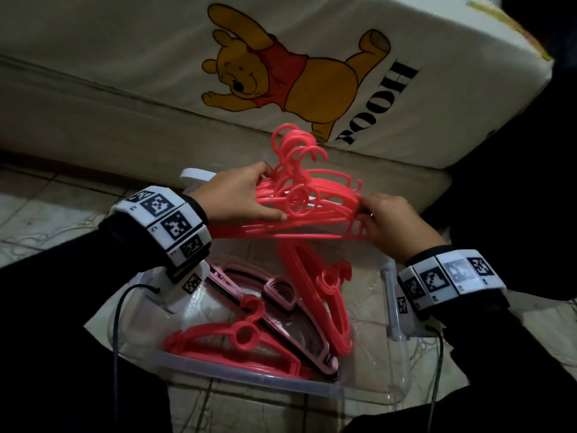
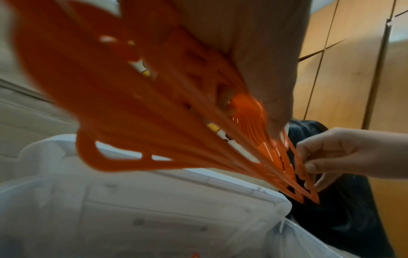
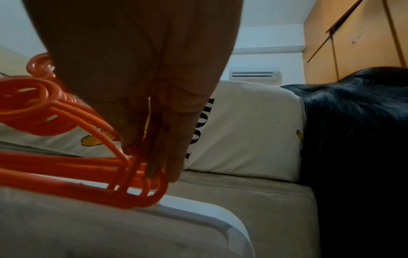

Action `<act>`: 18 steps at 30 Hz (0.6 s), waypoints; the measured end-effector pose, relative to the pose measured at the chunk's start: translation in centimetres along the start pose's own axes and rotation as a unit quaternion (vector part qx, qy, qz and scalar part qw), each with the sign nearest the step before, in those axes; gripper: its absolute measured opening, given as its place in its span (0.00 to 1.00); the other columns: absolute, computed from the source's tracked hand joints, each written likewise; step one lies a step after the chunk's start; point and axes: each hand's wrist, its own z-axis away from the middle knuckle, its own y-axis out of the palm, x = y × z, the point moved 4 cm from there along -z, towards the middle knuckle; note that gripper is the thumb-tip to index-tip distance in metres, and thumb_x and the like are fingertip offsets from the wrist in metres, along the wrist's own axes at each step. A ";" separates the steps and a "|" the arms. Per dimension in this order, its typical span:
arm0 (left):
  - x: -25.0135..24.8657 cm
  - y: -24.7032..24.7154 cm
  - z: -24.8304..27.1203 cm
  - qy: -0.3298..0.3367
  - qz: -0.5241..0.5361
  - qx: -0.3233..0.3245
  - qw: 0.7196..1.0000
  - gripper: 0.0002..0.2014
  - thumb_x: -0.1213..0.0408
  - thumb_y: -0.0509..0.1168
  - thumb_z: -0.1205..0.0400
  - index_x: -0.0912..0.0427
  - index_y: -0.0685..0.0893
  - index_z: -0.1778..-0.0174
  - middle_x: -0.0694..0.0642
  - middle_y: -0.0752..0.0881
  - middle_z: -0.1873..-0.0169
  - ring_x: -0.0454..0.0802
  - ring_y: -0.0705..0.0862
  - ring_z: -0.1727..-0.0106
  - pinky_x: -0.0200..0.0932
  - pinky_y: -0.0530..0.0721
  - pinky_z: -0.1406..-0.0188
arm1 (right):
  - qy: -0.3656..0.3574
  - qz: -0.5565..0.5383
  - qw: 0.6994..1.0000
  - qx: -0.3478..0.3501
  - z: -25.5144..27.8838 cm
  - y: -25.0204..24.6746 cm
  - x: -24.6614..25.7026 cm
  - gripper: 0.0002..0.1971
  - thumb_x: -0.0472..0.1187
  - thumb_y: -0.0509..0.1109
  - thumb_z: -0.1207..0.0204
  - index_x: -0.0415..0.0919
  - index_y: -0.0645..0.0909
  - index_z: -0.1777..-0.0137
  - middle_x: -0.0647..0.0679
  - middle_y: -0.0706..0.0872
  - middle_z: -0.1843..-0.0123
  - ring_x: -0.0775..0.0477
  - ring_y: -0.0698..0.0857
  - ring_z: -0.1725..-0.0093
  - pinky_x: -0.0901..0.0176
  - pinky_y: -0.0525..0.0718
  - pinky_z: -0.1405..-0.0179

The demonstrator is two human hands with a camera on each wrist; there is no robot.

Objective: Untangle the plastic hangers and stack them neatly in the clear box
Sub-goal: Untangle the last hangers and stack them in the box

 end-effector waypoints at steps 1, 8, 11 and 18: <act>0.0 0.1 0.0 0.003 -0.005 0.010 1.000 0.32 0.43 0.76 0.36 0.49 0.74 0.39 0.49 0.85 0.48 0.50 0.84 0.49 0.48 0.82 0.46 | 0.002 0.002 1.000 -0.005 0.0 -0.1 0.0 0.07 0.33 0.65 0.25 0.36 0.81 0.49 0.36 0.84 0.50 0.33 0.82 0.48 0.48 0.77 0.50; 0.2 0.0 -0.2 0.001 -0.019 -0.022 1.000 0.19 0.56 0.71 0.27 0.51 0.75 0.43 0.47 0.82 0.59 0.52 0.83 0.56 0.43 0.75 0.58 | -0.010 0.007 1.000 -0.025 0.3 -0.3 0.9 0.05 0.38 0.65 0.25 0.39 0.78 0.51 0.39 0.83 0.54 0.35 0.82 0.53 0.47 0.79 0.55; 0.2 0.0 -0.1 0.003 -0.038 -0.027 0.999 0.19 0.52 0.69 0.26 0.51 0.75 0.42 0.48 0.80 0.59 0.52 0.80 0.56 0.44 0.74 0.56 | -0.001 0.003 1.000 -0.019 0.5 0.3 1.4 0.14 0.47 0.68 0.27 0.43 0.72 0.46 0.43 0.82 0.52 0.39 0.83 0.53 0.48 0.81 0.56; -0.5 0.7 0.3 0.022 -0.066 -0.019 0.997 0.18 0.51 0.67 0.25 0.49 0.76 0.41 0.52 0.86 0.55 0.56 0.82 0.54 0.45 0.72 0.60 | 0.047 0.132 0.990 0.010 -0.1 1.7 2.3 0.38 0.55 0.64 0.23 0.41 0.53 0.19 0.40 0.55 0.18 0.38 0.58 0.20 0.31 0.63 0.26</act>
